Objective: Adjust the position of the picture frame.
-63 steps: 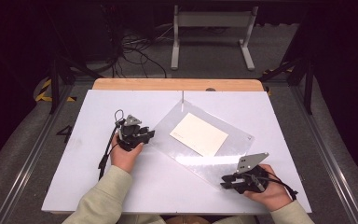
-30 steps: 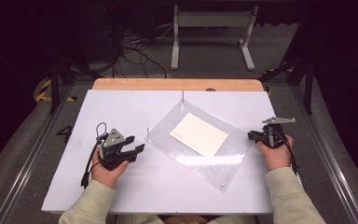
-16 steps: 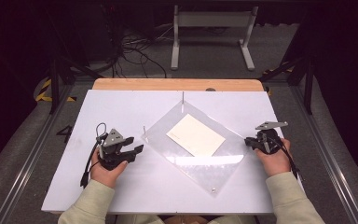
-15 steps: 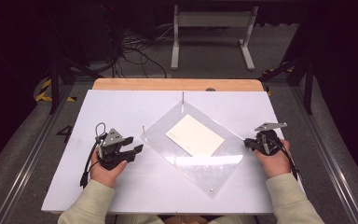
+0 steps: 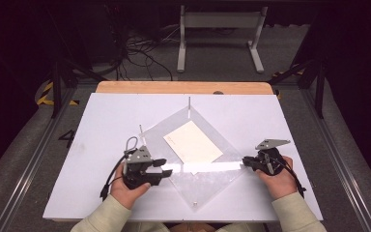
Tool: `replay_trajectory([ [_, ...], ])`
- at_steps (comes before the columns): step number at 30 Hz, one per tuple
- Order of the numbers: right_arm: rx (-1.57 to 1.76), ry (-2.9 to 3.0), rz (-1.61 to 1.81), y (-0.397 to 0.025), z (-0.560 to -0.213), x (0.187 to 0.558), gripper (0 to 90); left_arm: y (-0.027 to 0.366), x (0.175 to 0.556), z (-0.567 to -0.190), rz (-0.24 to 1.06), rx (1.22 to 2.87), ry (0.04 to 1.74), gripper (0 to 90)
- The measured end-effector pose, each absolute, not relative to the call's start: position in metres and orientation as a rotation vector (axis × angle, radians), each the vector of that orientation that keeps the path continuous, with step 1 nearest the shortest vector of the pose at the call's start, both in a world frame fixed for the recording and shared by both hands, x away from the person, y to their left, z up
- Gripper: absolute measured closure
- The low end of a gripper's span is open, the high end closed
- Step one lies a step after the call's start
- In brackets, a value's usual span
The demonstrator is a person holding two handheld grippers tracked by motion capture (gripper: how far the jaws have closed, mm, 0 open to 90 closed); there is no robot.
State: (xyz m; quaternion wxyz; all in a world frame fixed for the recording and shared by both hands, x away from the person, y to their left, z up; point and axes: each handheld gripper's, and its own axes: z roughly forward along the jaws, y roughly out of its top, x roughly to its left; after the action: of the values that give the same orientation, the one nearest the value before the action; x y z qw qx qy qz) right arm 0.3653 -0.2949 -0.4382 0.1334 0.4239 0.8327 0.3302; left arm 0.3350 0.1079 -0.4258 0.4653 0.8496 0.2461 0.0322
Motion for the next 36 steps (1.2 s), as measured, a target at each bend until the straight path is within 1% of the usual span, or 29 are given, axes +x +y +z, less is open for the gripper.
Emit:
replay_trajectory([
  [5,1.217,2.454,0.994,-0.287,-0.439,0.359,83.1,0.08,0.316,-0.432,-0.004,2.198,0.451,53.6],
  [9,1.215,2.456,1.012,-0.289,-0.44,0.359,83.0,0.072,0.312,-0.434,-0.047,2.221,0.404,54.5],
  [10,1.227,2.453,1.034,-0.29,-0.441,0.359,82.9,0.068,0.309,-0.436,-0.075,2.251,0.38,56.8],
  [12,1.229,2.452,1.039,-0.291,-0.441,0.36,83.0,0.062,0.308,-0.441,-0.093,2.289,0.36,58.7],
  [13,1.229,2.452,1.039,-0.291,-0.441,0.36,83.0,0.062,0.308,-0.441,-0.093,2.289,0.36,59.8],
  [16,1.22,2.451,1.033,-0.289,-0.441,0.359,83.0,0.053,0.304,-0.45,-0.109,2.364,0.324,61.7],
  [18,1.22,2.45,1.034,-0.29,-0.441,0.359,83.0,0.052,0.303,-0.449,-0.115,2.369,0.308,62.6],
  [20,1.218,2.45,1.032,-0.289,-0.441,0.359,83.0,0.051,0.302,-0.45,-0.108,2.371,0.304,65.6],
  [21,1.216,2.45,1.03,-0.289,-0.441,0.359,83.0,0.051,0.301,-0.449,-0.099,2.374,0.303,69.2],
  [22,1.216,2.45,1.03,-0.289,-0.441,0.359,83.0,0.051,0.301,-0.45,-0.087,2.379,0.289,69.2],
  [23,1.215,2.45,1.029,-0.289,-0.441,0.359,83.0,0.052,0.301,-0.449,-0.076,2.385,0.289,73.5],
  [25,1.213,2.45,1.028,-0.289,-0.441,0.359,83.0,0.052,0.3,-0.45,-0.094,2.388,0.27,82.3],
  [28,1.21,2.451,1.029,-0.289,-0.441,0.359,83.0,0.051,0.299,-0.449,-0.071,2.4,0.251,83.0],
  [32,1.196,2.458,1.022,-0.288,-0.44,0.359,83.1,0.053,0.302,-0.448,-0.093,2.409,0.256,83.3],
  [36,1.161,2.5,1.027,-0.281,-0.44,0.357,83.1,0.066,0.306,-0.446,-0.121,2.425,0.278,83.3],
])
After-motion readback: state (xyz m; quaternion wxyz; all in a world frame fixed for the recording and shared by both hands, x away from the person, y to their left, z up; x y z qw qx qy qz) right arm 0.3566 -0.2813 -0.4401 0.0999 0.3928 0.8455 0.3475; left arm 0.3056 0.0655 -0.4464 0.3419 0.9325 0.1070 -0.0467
